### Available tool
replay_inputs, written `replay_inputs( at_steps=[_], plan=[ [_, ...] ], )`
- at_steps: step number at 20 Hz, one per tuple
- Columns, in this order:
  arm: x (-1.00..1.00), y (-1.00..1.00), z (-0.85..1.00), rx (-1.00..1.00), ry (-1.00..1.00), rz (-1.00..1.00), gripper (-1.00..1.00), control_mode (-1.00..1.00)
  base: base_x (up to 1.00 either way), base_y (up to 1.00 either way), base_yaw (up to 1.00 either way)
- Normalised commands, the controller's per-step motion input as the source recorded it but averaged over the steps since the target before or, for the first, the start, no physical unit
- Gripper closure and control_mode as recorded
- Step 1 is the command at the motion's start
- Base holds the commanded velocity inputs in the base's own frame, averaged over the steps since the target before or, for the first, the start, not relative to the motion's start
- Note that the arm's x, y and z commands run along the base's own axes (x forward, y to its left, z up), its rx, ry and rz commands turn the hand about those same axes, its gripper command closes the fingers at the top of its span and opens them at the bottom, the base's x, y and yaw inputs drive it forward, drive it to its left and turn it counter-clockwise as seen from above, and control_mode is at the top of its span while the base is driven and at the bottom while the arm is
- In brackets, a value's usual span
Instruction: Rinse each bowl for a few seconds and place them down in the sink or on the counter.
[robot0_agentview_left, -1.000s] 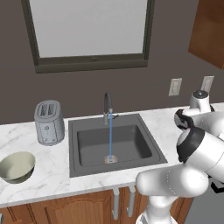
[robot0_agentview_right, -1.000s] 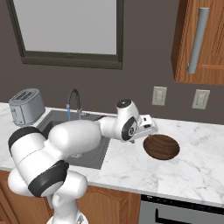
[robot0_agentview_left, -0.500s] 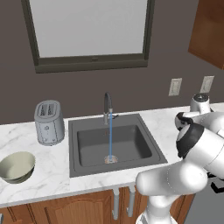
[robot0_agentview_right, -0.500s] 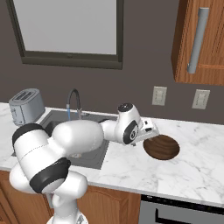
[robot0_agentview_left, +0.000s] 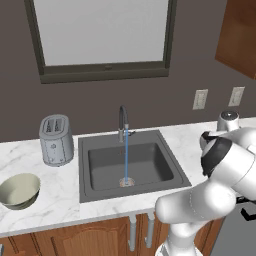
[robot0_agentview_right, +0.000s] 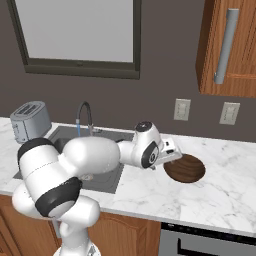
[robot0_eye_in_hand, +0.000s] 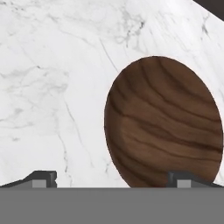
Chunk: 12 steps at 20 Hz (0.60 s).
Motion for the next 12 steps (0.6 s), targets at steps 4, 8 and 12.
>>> replay_inputs(
  at_steps=[4,8,12],
  plan=[
    [0.00,-0.09,-0.17,0.00,0.00,0.00,-1.00,-1.00,0.00,0.00,0.00],
    [0.00,-0.07,-0.16,0.00,0.00,0.00,-1.00,-1.00,0.00,0.00,0.00],
    [0.03,-0.05,-0.12,0.00,0.00,0.00,-1.00,-1.00,0.00,0.00,0.00]
  ],
)
